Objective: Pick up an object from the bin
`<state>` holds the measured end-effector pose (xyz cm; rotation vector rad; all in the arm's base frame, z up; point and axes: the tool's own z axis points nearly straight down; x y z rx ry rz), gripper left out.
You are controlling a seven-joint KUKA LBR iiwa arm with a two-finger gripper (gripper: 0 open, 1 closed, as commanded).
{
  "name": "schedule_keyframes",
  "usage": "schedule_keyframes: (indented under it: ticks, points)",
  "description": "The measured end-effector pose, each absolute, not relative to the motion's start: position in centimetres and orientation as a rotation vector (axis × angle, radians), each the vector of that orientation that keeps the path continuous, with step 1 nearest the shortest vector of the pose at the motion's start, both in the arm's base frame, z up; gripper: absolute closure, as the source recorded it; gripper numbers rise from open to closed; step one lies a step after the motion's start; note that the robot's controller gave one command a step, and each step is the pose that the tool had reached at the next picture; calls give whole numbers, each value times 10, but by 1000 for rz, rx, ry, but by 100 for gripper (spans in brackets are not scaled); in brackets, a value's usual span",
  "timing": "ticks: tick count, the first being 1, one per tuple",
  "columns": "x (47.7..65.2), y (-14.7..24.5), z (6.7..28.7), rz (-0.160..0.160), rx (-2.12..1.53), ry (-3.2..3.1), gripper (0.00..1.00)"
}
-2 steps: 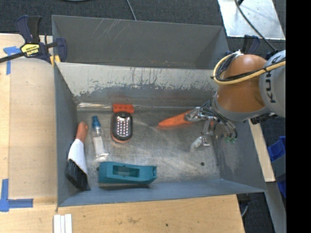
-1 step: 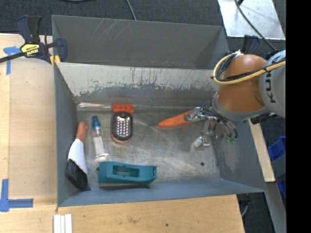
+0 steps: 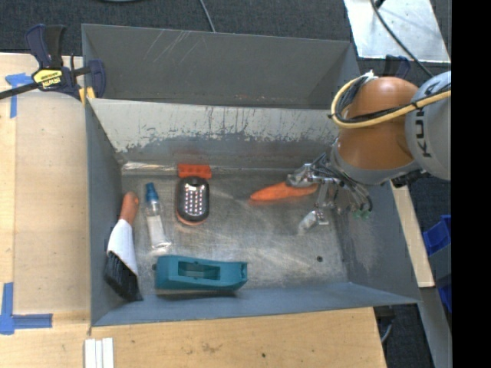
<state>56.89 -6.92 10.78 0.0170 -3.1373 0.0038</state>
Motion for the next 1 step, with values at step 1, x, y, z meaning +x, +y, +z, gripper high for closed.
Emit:
schedule_keyframes:
  ticks: [1]
  points:
    - [593,-37,136,-2,184,-3144,0]
